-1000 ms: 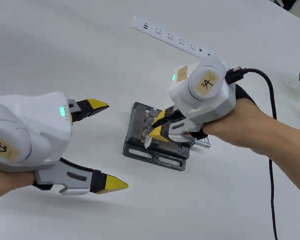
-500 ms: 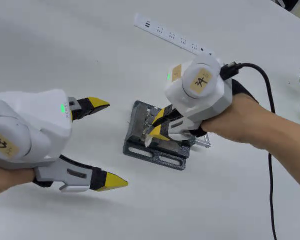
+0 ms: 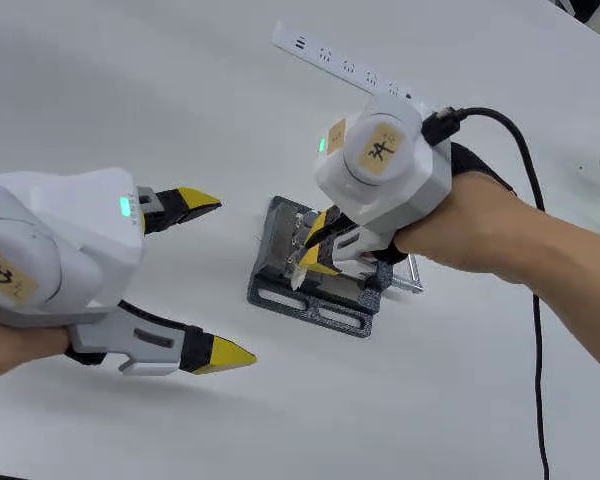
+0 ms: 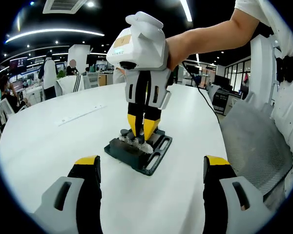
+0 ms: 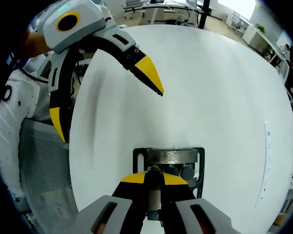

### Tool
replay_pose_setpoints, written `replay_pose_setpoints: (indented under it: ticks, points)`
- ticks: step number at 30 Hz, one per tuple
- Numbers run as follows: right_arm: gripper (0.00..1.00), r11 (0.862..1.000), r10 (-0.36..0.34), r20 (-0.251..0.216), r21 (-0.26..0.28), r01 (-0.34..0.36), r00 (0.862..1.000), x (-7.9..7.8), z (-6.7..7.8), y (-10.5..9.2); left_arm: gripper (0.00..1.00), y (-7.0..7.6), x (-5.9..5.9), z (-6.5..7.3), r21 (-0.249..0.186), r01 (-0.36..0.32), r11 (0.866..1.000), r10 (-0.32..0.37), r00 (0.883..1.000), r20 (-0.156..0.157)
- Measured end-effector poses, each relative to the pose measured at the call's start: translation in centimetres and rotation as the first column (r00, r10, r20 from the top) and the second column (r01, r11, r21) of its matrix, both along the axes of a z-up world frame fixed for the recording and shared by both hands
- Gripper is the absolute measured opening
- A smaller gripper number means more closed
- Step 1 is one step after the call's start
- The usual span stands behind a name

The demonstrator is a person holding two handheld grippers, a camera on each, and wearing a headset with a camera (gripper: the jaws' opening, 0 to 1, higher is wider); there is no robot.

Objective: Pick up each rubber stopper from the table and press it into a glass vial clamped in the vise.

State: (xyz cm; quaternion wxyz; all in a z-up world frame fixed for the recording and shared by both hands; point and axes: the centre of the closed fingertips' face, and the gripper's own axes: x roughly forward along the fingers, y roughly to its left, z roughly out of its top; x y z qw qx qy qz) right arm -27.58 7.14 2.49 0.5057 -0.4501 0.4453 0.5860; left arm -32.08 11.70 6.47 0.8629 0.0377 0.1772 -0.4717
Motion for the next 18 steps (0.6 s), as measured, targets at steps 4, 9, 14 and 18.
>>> replay_pose_setpoints:
  ticks: [4,9,14,18]
  points:
    - [0.05,1.0,-0.002,0.003,-0.02,0.002,1.0,0.0,-0.1,0.06,0.86,-0.01,0.05,-0.01,-0.005,-0.003,1.0,0.003,1.0,-0.003]
    - [0.05,0.999,0.012,0.011,-0.046,-0.011,1.0,-0.11,-0.23,0.08,0.86,-0.27,0.13,0.06,-0.011,-0.002,1.0,0.002,1.0,-0.003]
    - [0.06,0.999,0.018,-0.002,-0.03,-0.018,1.0,0.15,-0.23,-0.07,0.86,-0.74,0.11,0.19,-0.012,0.01,1.0,-0.01,1.0,-0.001]
    - [0.07,0.999,0.031,0.002,-0.017,-0.031,1.0,0.1,-0.18,-0.08,0.86,-0.67,0.03,0.23,-0.011,0.011,1.0,-0.011,1.0,-0.001]
